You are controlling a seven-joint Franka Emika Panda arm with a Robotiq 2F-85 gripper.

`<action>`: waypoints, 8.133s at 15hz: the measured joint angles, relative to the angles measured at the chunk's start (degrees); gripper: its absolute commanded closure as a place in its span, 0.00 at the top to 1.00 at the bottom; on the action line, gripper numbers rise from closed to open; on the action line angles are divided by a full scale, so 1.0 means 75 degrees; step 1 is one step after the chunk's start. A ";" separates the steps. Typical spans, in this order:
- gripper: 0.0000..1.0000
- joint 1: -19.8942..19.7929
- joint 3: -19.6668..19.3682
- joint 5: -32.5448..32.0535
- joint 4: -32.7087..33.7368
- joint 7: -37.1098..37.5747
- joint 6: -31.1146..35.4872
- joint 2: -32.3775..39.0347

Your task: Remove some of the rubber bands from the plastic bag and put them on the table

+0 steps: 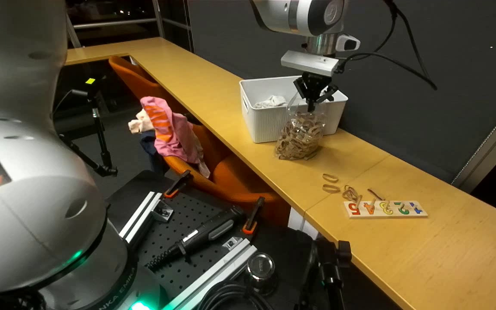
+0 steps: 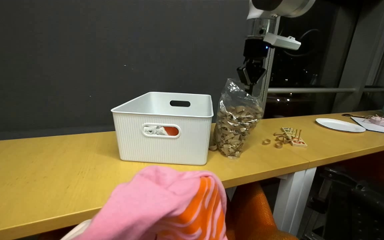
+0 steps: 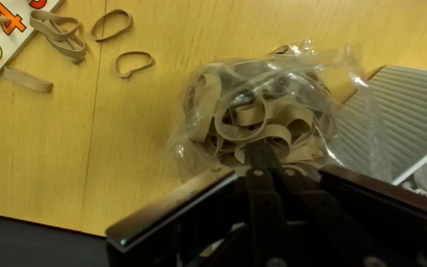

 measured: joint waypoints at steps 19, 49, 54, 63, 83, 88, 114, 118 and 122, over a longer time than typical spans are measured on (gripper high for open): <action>0.00 0.0120 0.0147 -0.0007 0.0910 -0.0056 0.0536 0.1631; 0.38 -0.0273 0.0542 0.0035 0.2307 -0.0734 -0.0547 0.2690; 0.02 -0.0282 0.0526 0.0107 0.2252 -0.0648 -0.0599 0.2677; 0.02 -0.0281 0.0455 0.0123 0.1147 -0.0017 0.0601 0.1951; 0.62 -0.0274 0.0321 0.0125 0.0129 0.0232 0.1782 0.1084; 0.85 -0.0269 0.0321 0.0125 0.0229 0.0232 0.1640 0.1083; 0.01 -0.0180 0.0382 0.0278 0.1859 0.0161 -0.0045 0.2281; 0.01 -0.0256 0.0308 0.0307 0.1489 0.0209 0.0376 0.1783; 0.01 -0.0405 0.0295 0.0338 0.1478 0.0198 0.0387 0.1276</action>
